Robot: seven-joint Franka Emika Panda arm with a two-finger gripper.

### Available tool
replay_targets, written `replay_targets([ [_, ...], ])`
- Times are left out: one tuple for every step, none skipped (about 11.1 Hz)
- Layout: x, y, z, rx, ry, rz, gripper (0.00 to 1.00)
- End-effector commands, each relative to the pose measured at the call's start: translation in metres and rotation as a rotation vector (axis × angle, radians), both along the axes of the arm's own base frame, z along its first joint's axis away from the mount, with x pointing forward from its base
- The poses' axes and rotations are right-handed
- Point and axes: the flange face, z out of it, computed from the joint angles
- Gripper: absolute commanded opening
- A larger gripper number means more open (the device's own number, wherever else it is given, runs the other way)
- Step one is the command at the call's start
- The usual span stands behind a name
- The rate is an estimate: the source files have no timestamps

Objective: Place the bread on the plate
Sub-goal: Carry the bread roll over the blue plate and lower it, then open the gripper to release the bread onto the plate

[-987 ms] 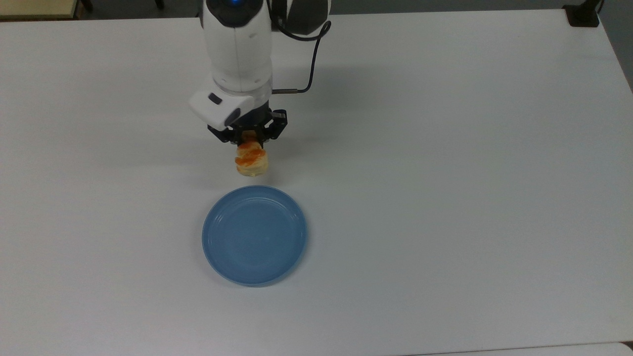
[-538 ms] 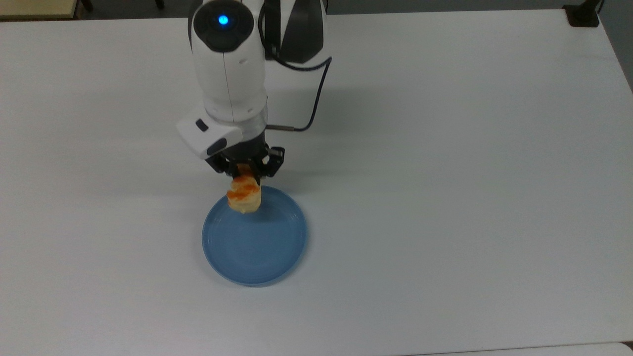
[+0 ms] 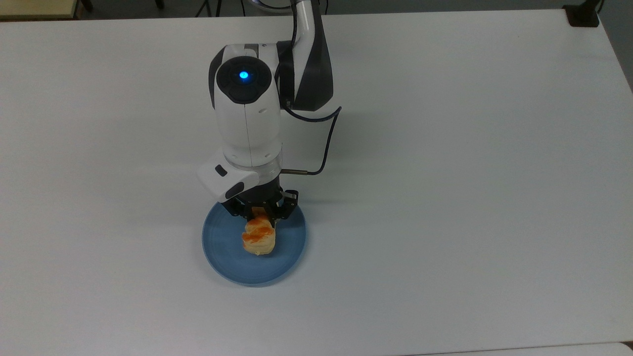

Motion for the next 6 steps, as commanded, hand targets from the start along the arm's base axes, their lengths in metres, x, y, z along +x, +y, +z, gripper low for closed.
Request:
replay_targets([
  [0.003,0.003,0.005,-0.044,-0.018,0.001,1.0],
  [0.003,0.002,0.003,-0.055,-0.015,0.007,1.0],
  [0.003,0.002,0.003,-0.055,-0.015,0.007,1.0],
  [0.003,0.002,0.003,-0.057,-0.016,0.007,1.0],
  [0.002,0.002,0.005,-0.056,-0.016,0.005,1.0],
  [0.001,0.001,0.015,-0.05,-0.02,-0.001,1.0],
])
